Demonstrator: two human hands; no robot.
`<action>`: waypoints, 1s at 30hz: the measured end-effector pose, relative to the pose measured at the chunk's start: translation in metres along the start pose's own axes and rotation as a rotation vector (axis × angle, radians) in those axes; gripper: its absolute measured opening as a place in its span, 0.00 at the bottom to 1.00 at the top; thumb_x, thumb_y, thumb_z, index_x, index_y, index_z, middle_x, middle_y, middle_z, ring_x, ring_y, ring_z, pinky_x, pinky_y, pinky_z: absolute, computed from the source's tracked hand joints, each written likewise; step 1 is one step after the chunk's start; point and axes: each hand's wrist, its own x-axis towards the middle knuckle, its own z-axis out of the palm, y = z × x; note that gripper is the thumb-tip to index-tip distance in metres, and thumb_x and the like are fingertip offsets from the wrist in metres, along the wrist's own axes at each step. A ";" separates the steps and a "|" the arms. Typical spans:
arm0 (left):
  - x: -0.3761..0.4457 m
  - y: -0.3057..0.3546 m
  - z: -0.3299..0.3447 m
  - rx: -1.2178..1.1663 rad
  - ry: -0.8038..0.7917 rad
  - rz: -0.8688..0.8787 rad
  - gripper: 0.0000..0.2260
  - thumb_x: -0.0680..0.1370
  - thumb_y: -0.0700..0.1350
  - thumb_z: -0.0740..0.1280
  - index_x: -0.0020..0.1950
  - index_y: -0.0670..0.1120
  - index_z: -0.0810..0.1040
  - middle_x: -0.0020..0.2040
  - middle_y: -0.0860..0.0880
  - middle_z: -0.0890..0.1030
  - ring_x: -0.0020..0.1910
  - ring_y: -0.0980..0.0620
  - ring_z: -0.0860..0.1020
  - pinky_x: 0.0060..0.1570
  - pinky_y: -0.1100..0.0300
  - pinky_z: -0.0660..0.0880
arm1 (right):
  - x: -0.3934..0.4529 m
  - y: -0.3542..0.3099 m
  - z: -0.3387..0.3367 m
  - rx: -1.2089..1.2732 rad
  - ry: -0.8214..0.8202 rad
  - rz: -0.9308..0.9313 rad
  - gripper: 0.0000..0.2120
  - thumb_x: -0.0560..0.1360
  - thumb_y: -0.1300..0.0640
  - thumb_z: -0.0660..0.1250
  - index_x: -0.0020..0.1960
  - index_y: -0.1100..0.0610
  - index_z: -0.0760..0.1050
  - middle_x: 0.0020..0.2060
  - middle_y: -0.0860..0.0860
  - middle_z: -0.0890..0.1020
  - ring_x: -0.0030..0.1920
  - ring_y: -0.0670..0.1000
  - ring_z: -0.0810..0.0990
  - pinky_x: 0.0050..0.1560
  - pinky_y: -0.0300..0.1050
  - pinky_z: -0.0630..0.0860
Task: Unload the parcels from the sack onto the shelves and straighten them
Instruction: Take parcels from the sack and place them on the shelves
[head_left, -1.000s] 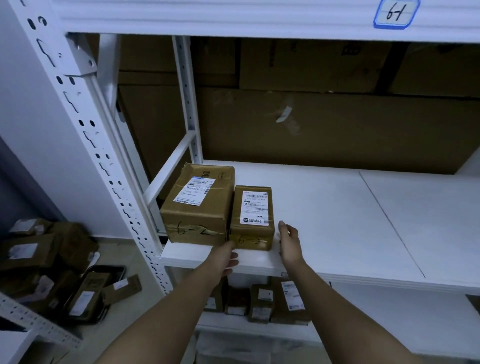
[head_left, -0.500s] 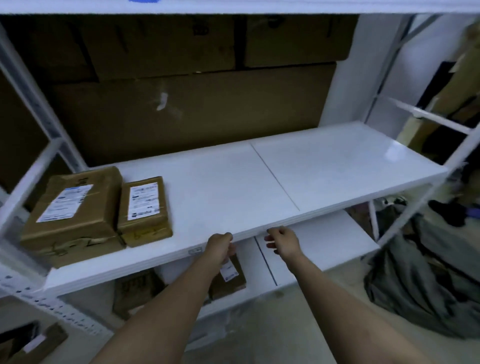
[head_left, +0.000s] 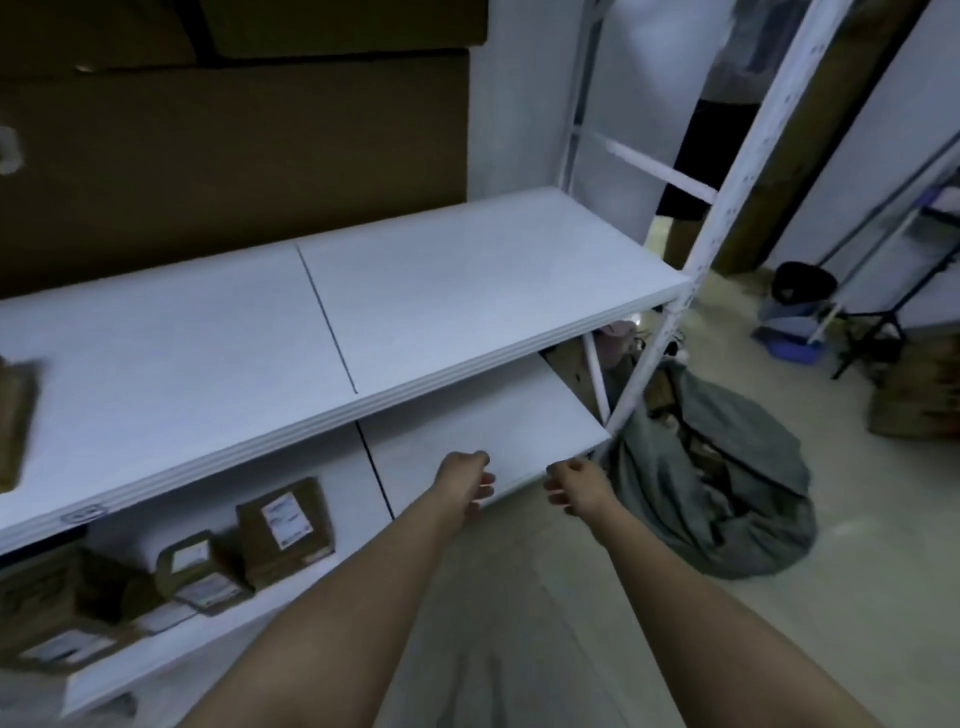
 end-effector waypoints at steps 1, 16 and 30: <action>0.005 0.004 0.018 0.015 -0.017 0.000 0.14 0.81 0.45 0.58 0.64 0.39 0.70 0.56 0.42 0.79 0.45 0.47 0.78 0.44 0.59 0.71 | 0.007 0.005 -0.015 0.011 0.017 0.008 0.08 0.80 0.61 0.59 0.54 0.65 0.73 0.45 0.59 0.77 0.34 0.48 0.74 0.28 0.36 0.70; 0.126 0.081 0.248 0.208 -0.178 -0.055 0.10 0.81 0.45 0.57 0.45 0.41 0.72 0.40 0.44 0.75 0.33 0.50 0.71 0.31 0.62 0.67 | 0.169 0.032 -0.221 0.032 0.165 0.129 0.09 0.79 0.61 0.61 0.40 0.59 0.73 0.35 0.57 0.77 0.33 0.54 0.73 0.32 0.44 0.68; 0.215 0.168 0.396 0.103 -0.115 -0.140 0.15 0.82 0.46 0.57 0.65 0.41 0.70 0.45 0.45 0.77 0.38 0.51 0.75 0.32 0.62 0.70 | 0.317 -0.006 -0.373 -0.081 0.075 0.162 0.08 0.80 0.54 0.61 0.46 0.56 0.75 0.41 0.55 0.79 0.37 0.53 0.75 0.35 0.44 0.69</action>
